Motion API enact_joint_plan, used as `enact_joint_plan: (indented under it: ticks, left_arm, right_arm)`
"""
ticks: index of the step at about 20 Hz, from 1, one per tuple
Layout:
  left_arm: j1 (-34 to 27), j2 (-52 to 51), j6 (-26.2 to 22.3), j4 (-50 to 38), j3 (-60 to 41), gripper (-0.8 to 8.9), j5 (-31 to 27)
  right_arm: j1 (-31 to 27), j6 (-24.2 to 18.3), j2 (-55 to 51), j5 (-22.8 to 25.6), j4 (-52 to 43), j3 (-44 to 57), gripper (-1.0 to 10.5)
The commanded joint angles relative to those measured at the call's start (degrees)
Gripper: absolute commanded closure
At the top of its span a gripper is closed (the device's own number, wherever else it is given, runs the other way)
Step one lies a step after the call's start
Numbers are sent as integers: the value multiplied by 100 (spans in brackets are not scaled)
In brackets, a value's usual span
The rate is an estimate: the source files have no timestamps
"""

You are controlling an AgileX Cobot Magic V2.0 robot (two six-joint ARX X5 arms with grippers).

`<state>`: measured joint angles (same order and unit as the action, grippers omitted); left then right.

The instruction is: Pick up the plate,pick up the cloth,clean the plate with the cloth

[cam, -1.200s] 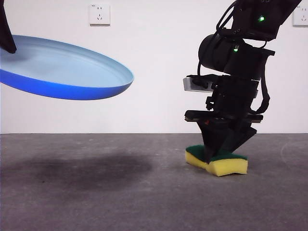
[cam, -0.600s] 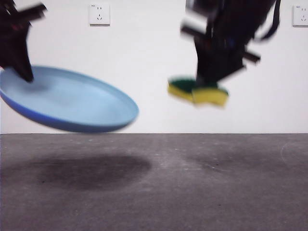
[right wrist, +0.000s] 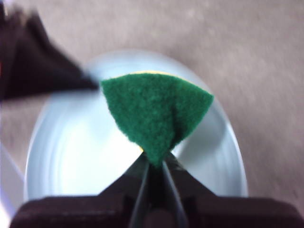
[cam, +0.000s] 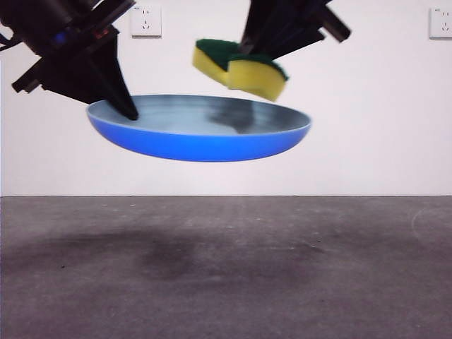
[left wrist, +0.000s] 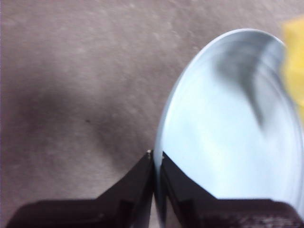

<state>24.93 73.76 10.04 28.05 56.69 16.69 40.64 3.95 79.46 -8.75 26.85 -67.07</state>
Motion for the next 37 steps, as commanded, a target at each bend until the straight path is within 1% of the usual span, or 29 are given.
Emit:
enact_joint_plan:
  ticks: [1,3,5,7,8,9,10,11,12,13,14,15,17,19,22,24,25,26,29,31,32,33,34,35,36,37]
  left_arm:
    - [105,-4,264,-173,4,821,35]
    - [125,-4,553,-282,7,821,9]
    - [125,-4,649,-380,7,821,-59]
    - [122,-4,647,-402,7,821,-361]
    - [122,-4,643,-396,7,821,-529]
    - [118,-4,640,-387,7,821,-614]
    - [85,-4,629,-374,7,821,-597]
    - [57,-4,629,-348,7,821,-586]
    - [48,-4,625,-293,7,821,-586]
    - [48,-4,616,-232,7,821,-570]
    - [48,-4,575,-181,7,821,-540]
    - [50,-4,531,-138,7,821,-485]
    - [55,-4,496,-55,7,821,-278]
    - [63,-4,498,-37,7,821,-234]
    - [66,-4,498,-39,7,821,-94]
    - [66,-4,498,-61,7,821,2]
    - [68,-4,503,-111,7,821,24]
    - [70,-4,509,-188,7,821,20]
    - [70,-4,619,-413,4,821,17]
    - [61,-4,675,-584,7,821,13]
    - [55,-4,678,-680,7,821,-2]
    - [46,-4,680,-741,7,821,-7]
    - [42,-4,678,-741,7,821,-7]
    - [42,-4,673,-702,7,821,-4]
    - [42,-4,671,-658,7,821,2]
    - [42,-4,656,-597,7,821,17]
  right_arm:
    - [94,232,356,33,-275,22,963]
    - [249,387,702,22,-348,22,963]
    - [560,422,1012,9,-326,22,963]
    - [890,411,1110,24,-122,22,963]
    - [1049,382,1113,144,120,22,963]
    - [1211,321,1113,461,479,22,963]
    - [1329,212,1097,1016,1032,22,963]
    - [1344,155,1084,1508,1469,22,963]
    - [1335,151,1084,2107,1864,22,963]
    - [1303,151,1084,2745,2092,22,963]
    - [1250,151,1075,3283,2122,22,963]
    - [1193,151,1032,3574,2081,22,963]
    - [1062,151,988,3858,1729,22,963]
    - [953,151,951,3834,1283,22,963]
    - [802,151,946,3320,479,22,963]
    - [697,155,946,2472,-125,22,963]
    - [686,160,953,1921,-424,22,963]
    - [693,188,966,1499,-619,22,963]
    - [765,238,968,815,-651,22,963]
    - [831,260,968,448,-457,22,963]
    - [879,256,968,289,-175,22,963]
    - [922,234,968,295,210,22,963]
    - [938,118,968,385,654,22,963]
    - [935,24,968,782,1137,22,963]
    - [931,13,966,1373,1467,22,963]
    - [929,4,966,2275,1705,22,963]
